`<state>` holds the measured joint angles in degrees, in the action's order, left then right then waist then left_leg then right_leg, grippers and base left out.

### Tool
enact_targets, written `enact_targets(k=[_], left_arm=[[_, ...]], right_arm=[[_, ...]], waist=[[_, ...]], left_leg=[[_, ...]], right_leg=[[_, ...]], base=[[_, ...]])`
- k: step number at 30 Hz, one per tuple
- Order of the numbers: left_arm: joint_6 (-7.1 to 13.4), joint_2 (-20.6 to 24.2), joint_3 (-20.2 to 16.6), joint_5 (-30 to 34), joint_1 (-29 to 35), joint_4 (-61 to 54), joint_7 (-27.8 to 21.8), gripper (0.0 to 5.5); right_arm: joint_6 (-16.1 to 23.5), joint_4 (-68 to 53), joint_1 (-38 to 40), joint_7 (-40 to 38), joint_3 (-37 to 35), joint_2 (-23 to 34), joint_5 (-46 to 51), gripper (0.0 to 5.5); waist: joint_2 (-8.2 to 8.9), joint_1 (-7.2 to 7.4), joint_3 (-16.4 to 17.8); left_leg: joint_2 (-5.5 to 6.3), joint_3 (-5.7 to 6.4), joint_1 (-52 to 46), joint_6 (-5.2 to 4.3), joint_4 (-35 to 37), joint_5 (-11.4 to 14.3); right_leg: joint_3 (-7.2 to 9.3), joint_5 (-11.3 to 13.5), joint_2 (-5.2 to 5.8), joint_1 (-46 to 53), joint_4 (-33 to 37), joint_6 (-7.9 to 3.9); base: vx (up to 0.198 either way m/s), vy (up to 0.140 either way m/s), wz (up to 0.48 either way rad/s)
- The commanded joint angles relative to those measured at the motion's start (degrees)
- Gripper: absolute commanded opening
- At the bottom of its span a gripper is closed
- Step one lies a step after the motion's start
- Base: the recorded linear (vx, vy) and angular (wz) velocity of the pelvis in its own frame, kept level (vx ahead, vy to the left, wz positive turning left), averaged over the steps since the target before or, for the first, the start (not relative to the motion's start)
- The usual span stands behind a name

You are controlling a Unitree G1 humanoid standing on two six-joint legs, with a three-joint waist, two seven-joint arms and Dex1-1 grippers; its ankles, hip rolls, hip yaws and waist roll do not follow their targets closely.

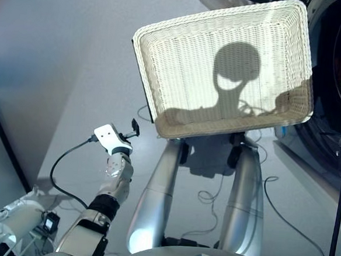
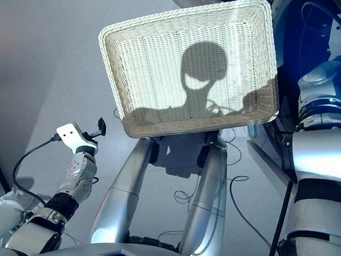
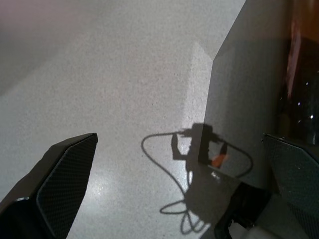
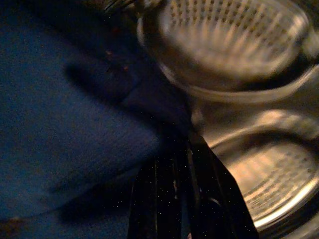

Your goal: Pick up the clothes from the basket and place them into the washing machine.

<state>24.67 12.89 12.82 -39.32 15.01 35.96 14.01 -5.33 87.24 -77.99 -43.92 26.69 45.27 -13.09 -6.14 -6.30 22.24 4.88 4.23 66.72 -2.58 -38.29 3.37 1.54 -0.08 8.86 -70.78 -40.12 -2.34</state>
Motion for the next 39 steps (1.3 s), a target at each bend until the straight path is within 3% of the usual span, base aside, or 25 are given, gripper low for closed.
enact_targets(k=[1,6,7,9,10,11,13,18,25,30,39], left_arm=[[1.85,0.93,-2.96,-1.14,-3.11,0.44,-0.01,5.5],[2.24,1.15,-2.78,-1.52,-2.77,0.07,0.19,5.5],[2.31,1.21,-2.67,-1.59,-2.71,0.12,0.26,5.5],[2.58,0.93,-3.14,-2.05,-2.55,0.22,0.45,5.5],[2.62,0.79,-3.32,-2.29,-2.49,0.57,0.49,5.5],[2.93,0.3,-3.82,-2.95,-2.41,0.81,0.74,5.5],[3.08,0.55,-4.26,-3.42,-2.74,1.39,0.88,5.5],[3.7,1.25,-5.38,-5.01,-4.47,1.55,-0.56,5.5],[2.43,1.28,-6.73,-6.34,-4.94,4.72,-5.1,5.5],[1.59,1.08,-8.15,-7.53,-4.87,6.45,-8.64,5.5],[2.47,0.26,-10.15,-4.24,-2.25,12.52,-9.06,5.5]], right_arm=[[-2.59,-2.73,-1.19,-3.36,3.41,7.3,-5.47,0.0],[-0.24,-2.04,-2.54,-3.91,-0.23,5.39,0.51,0.0],[1.2,-2.22,-3.16,-3.91,-1.53,4.56,3.06,0.0],[8.89,-6.31,-2.55,-2.8,-6.87,2.13,13.8,0.0],[11.67,-7.79,-1.74,-2.25,-9.18,1.48,18.87,2.31],[16.67,-11.81,-0.27,-2.02,-12.69,-0.64,25.94,5.5],[20.49,-14.89,3.37,-0.21,-15.86,-2.67,32.54,5.5],[24.69,-17.37,7.99,8.04,-17.04,-5.56,38.41,5.5],[23.47,-14.83,14.44,21.28,-14.92,-8.5,40.0,5.5],[23.57,-17.13,20.61,30.02,-12.83,-15.37,41.46,5.5],[25.34,-22.68,29.57,33.27,-13.66,-23.92,42.51,5.5]], waist=[[-2.3,1.39,-1.48],[-2.17,1.34,-1.69],[-2.16,1.42,-1.74],[-1.99,1.69,-1.71],[-1.81,1.92,-1.67],[-1.83,2.19,-1.5],[-1.48,2.63,-1.21],[-1.13,2.55,-1.04],[-0.17,1.97,-1.4],[0.82,1.48,-1.89],[2.64,1.81,-3.15]], left_leg=[[1.12,-1.83,0.62,1.69,1.75,-2.9],[1.16,-1.94,0.43,1.63,1.33,-2.81],[1.1,-1.95,0.27,1.59,1.4,-2.78],[0.97,-2.0,-0.14,1.49,1.63,-2.67],[0.88,-2.01,-0.35,1.5,1.78,-2.58],[0.77,-2.06,-0.53,1.51,1.85,-2.54],[0.77,-2.17,-1.04,1.55,2.18,-2.46],[0.71,-2.36,-1.68,1.41,1.87,-2.5],[0.56,-2.15,-4.43,1.32,2.33,-2.86],[-0.06,-1.99,-8.85,1.19,6.59,-3.58],[-0.91,-1.75,-16.9,1.02,16.02,-4.78]], right_leg=[[2.52,4.28,-1.46,-0.3,-2.84,-2.29],[2.39,4.62,-1.44,0.08,-2.84,-2.33],[2.36,4.64,-1.45,0.28,-2.71,-2.35],[2.17,4.66,-1.48,0.82,-2.2,-2.46],[2.14,4.57,-1.5,1.08,-1.98,-2.47],[2.02,4.58,-1.54,1.34,-1.75,-2.51],[1.89,4.5,-1.68,1.82,-1.49,-2.54],[1.95,4.65,-1.53,2.92,-1.06,-2.57],[2.53,5.03,-1.21,6.1,0.08,-2.61],[3.68,5.24,-0.94,10.98,4.79,-2.58],[4.91,5.98,-1.56,18.62,14.83,-2.55]], base=[[0.0,0.0,0.0],[0.0,0.0,0.0],[0.0,0.0,0.0],[0.0,0.0,0.0],[0.0,0.0,0.0],[0.0,0.0,0.0],[0.0,0.0,0.0],[0.0,0.0,0.0],[0.0,0.0,0.0],[0.0,0.0,0.0],[0.0,0.0,0.0]])
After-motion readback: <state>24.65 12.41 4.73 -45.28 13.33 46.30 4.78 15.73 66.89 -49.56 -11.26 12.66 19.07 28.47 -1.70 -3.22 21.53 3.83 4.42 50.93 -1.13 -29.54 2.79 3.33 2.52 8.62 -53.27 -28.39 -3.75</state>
